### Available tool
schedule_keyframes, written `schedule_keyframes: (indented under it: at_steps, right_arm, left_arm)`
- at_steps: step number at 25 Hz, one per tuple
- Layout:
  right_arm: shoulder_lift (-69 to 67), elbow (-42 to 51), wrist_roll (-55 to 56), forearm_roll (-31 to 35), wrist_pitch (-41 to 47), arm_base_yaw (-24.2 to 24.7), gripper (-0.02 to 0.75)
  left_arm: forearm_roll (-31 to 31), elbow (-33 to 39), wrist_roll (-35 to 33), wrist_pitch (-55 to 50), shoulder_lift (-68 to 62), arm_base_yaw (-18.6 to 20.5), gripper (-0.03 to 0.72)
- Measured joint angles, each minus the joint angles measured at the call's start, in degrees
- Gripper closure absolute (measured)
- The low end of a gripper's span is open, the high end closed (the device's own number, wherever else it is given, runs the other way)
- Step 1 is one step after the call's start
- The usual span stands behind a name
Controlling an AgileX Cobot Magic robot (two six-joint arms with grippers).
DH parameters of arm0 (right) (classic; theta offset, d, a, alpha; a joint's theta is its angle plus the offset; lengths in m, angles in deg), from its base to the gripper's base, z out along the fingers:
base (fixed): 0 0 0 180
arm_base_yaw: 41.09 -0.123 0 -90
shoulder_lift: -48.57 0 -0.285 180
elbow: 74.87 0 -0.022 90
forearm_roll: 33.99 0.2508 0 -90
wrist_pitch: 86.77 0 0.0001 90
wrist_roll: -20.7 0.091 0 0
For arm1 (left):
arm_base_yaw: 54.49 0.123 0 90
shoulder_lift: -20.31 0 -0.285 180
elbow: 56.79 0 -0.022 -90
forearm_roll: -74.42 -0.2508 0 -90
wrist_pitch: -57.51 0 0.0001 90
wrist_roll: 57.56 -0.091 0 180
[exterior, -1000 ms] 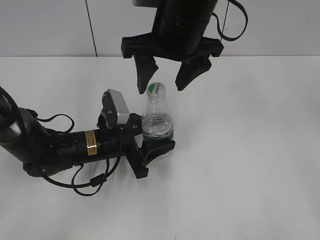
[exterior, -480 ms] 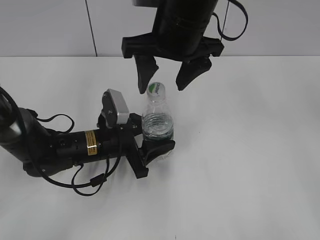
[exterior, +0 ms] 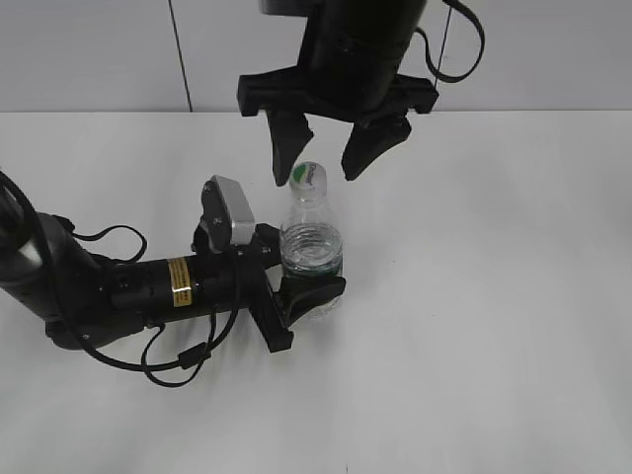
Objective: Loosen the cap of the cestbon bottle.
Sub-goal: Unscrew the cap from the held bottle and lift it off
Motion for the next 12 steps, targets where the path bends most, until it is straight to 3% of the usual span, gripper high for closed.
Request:
schedule_keyframes:
  at_steps: [12]
  right_arm:
    - [-0.5,-1.6,-0.5,-1.4,0.0,-1.4,0.204]
  left_arm:
    - [0.0,0.0,0.1,0.0,0.0,0.0,0.274]
